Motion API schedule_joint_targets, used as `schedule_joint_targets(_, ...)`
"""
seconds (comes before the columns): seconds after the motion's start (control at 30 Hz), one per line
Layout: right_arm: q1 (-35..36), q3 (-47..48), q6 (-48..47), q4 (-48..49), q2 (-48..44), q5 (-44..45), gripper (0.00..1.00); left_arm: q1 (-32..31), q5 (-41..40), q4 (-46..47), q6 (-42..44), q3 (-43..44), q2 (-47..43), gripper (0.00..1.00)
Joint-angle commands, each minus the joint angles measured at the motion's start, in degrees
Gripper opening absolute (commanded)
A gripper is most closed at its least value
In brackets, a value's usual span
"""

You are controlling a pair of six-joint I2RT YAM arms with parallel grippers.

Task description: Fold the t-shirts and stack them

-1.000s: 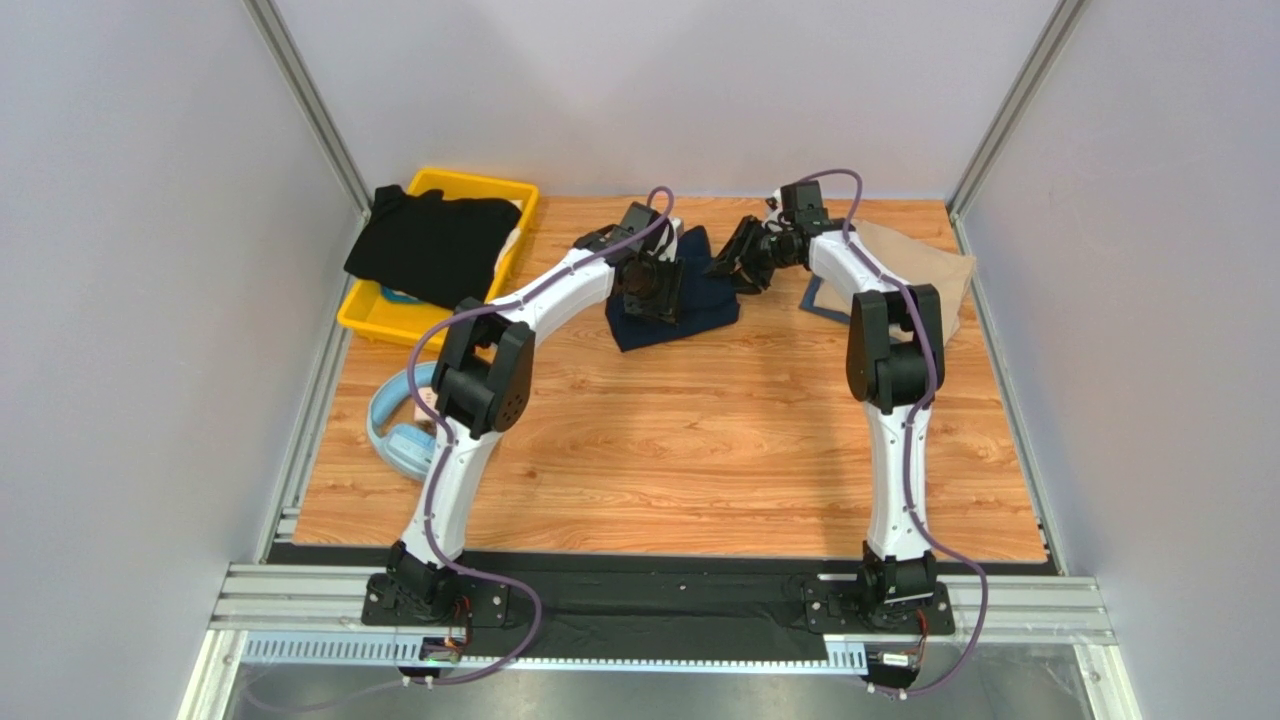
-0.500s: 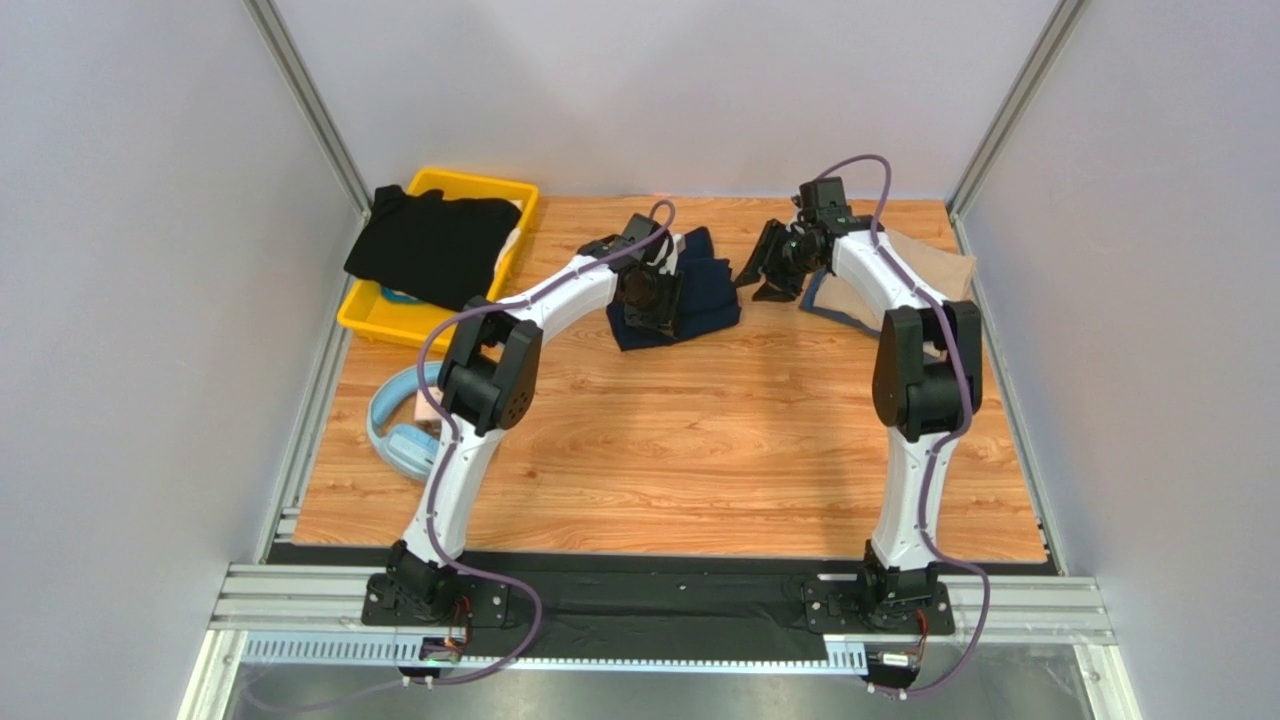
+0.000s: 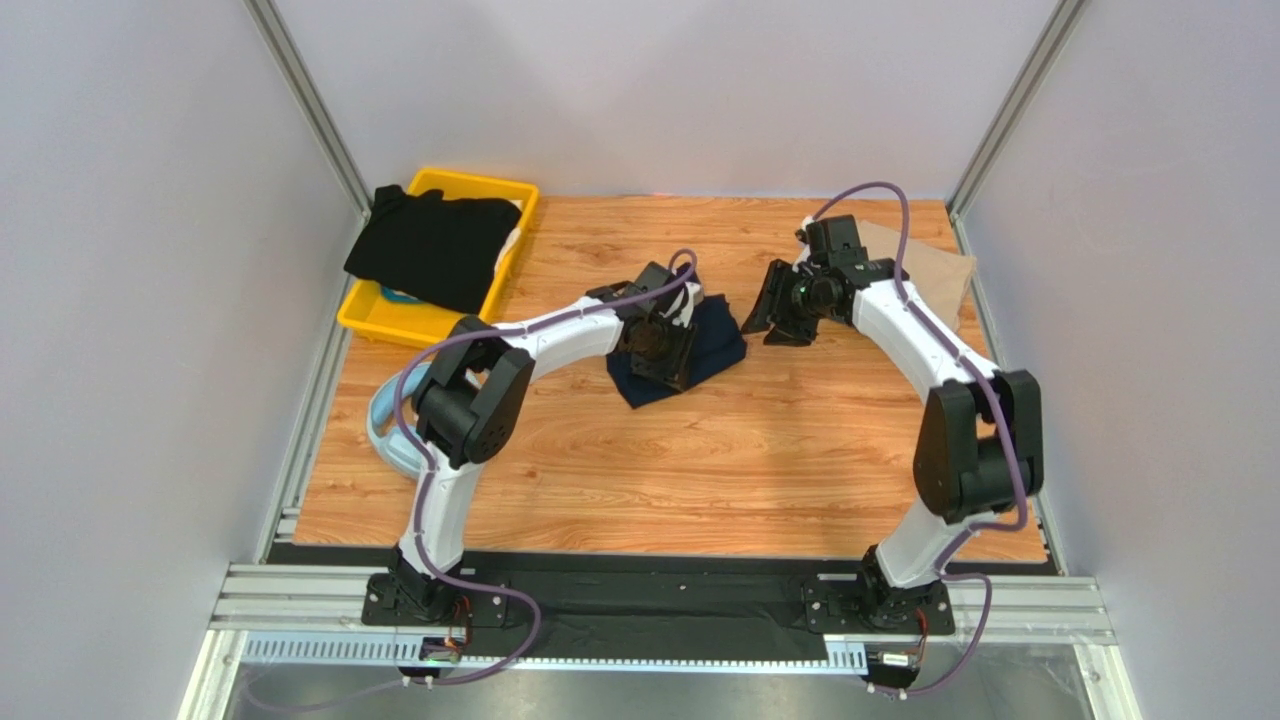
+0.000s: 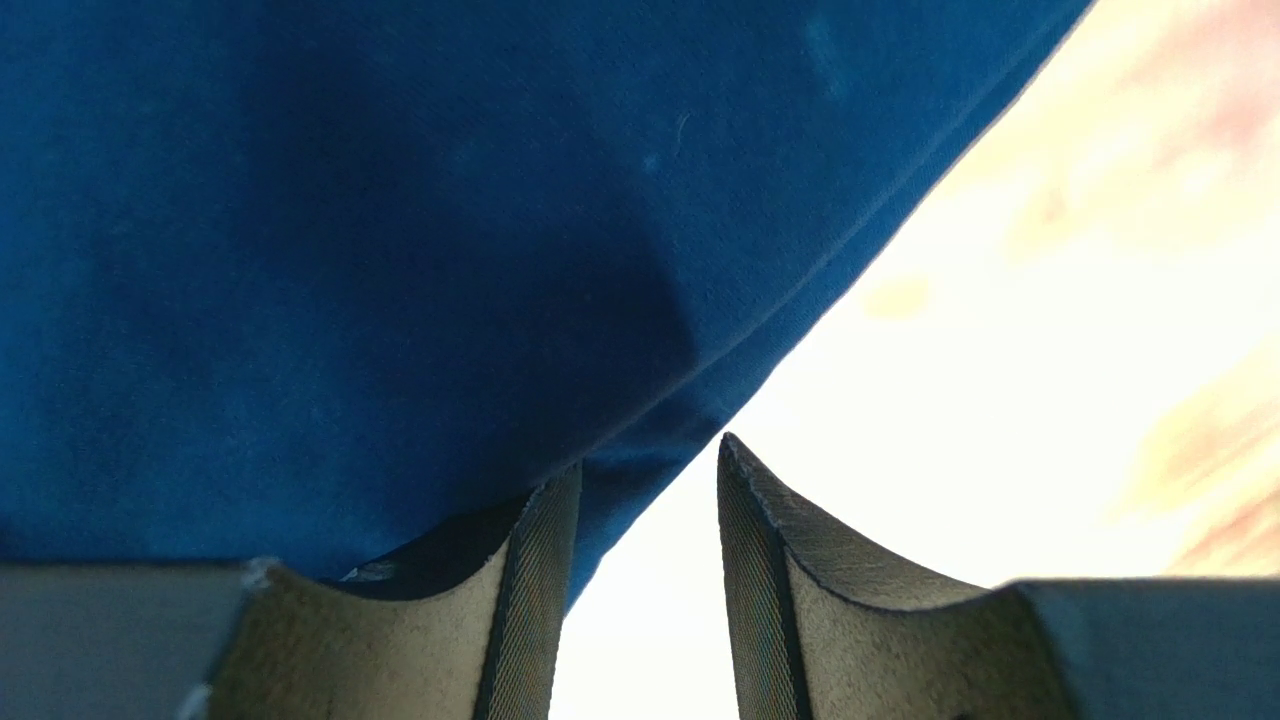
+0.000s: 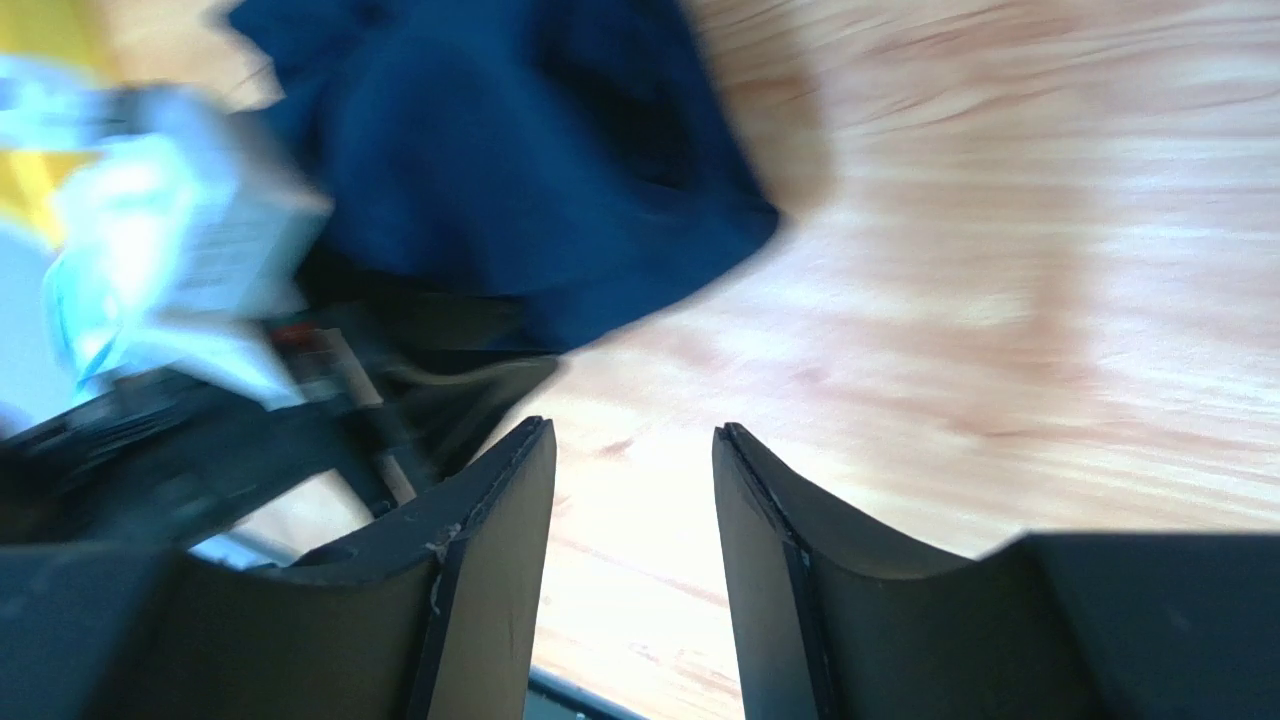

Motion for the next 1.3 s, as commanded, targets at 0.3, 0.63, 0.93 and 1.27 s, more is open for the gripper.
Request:
schedule_joint_targets(0.3, 9.8, -10.1, 4.0, 6.1, -4.3, -3.8, 0.49, -3.0, -0.5, -3.1, -4.9, -18.6, -11.7, 0.46)
schedule_joint_targets(0.63, 20.6, -8.7, 7.2, 8.4, 2.8, 3.3, 0.49, -4.0, -1.4, -1.2, -6.8, -20.3, -10.7, 0.45)
schedule_joint_targets(0.93, 21.2, -10.3, 8.2, 10.7, 5.5, 8.9, 0.48, -4.1, -1.0, 1.0, -7.5, -22.6, -11.8, 0.45)
schedule_joint_targets(1.27, 21.2, -8.9, 7.8, 11.0, 4.4, 10.4, 0.48, -4.1, -1.0, 2.3, -7.4, -25.3, -12.4, 0.43)
